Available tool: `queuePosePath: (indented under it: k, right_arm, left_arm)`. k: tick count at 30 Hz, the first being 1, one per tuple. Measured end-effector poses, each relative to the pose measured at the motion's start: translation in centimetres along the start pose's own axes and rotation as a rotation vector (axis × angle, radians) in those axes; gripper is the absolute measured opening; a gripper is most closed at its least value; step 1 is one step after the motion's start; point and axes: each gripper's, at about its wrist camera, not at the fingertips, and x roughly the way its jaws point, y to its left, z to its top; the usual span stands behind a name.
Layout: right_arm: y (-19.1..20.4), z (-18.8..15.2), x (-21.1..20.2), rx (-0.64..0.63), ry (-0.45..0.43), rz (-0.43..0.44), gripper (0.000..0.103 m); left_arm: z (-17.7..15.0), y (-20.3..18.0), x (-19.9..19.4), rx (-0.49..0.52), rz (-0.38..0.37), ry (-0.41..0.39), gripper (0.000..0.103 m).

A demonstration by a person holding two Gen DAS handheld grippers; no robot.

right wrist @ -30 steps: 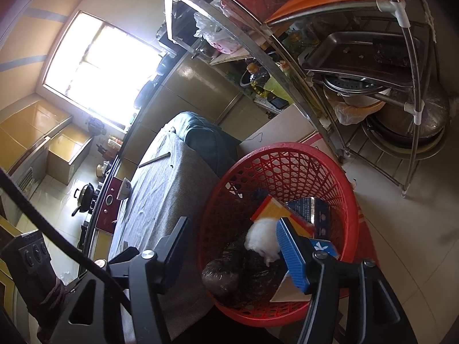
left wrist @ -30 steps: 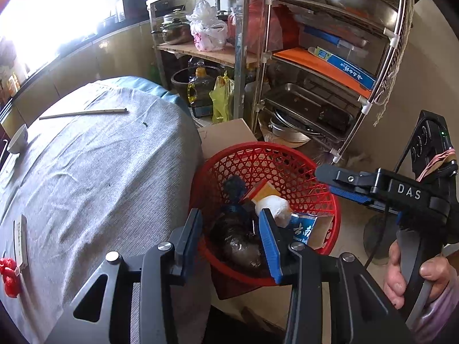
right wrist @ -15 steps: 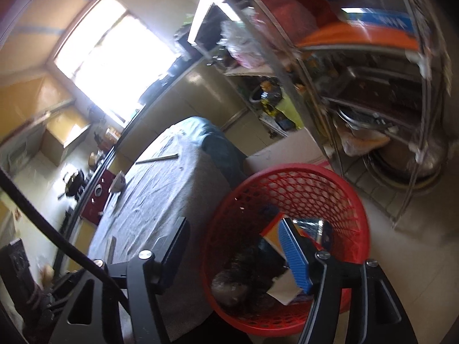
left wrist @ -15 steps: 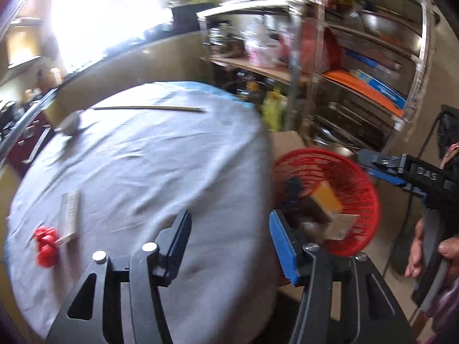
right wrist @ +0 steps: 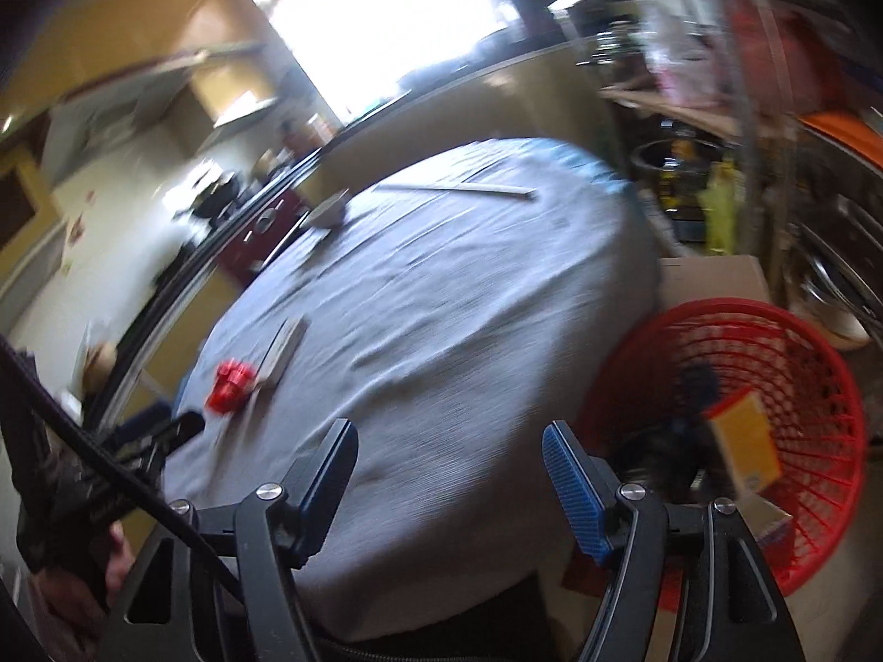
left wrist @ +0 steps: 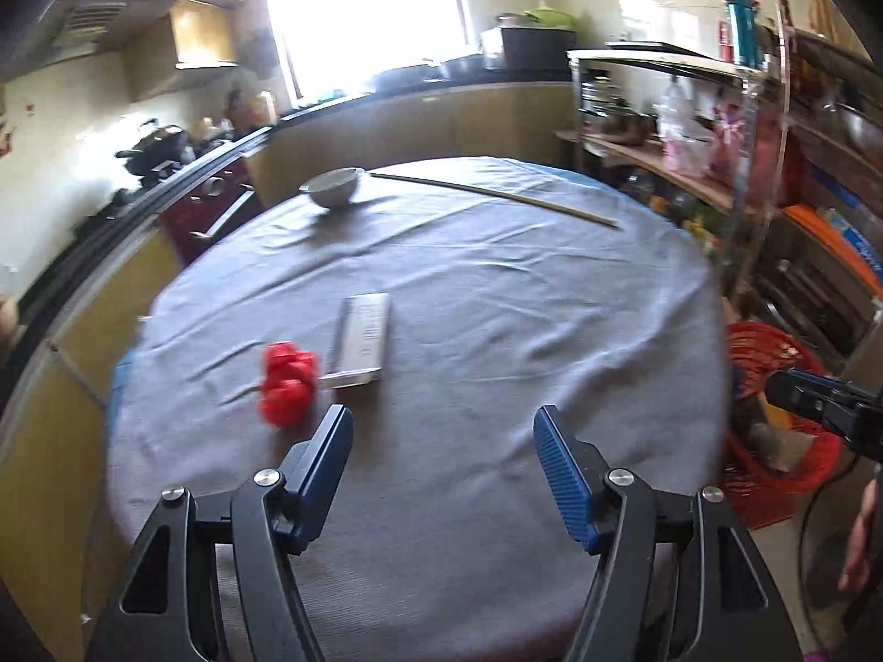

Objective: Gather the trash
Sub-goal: 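Move both open tools back over the table toward the red bag and white box, then grasp the white medicine box with the right tool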

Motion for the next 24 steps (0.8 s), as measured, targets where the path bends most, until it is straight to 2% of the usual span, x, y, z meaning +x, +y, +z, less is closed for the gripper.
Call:
queuePosePath:
  k: [4, 10, 16, 24]
  right_arm:
    - [2.8, -0.4, 0.7, -0.075, 0.022, 0.013, 0.073]
    - [5.0, -1.2, 1.8, -0.084, 0.069, 0.040, 0.073]
    - [7.8, -2.0, 2.8, -0.155, 0.105, 0.030, 0.073]
    - [9.9, -2.9, 2.6, -0.228, 0.082, 0.001, 0.073]
  left_arm:
    - [-0.9, 2.2, -0.2, -0.030, 0.043, 0.009, 0.070]
    - [-2.2, 4.8, -0.1, -0.074, 0.087, 0.034, 0.070]
    - [-3.6, 7.8, 0.4, -0.138, 0.120, 0.063, 0.070]
    - [-5.0, 10.9, 0.7, -0.202, 0.160, 0.077, 0.070]
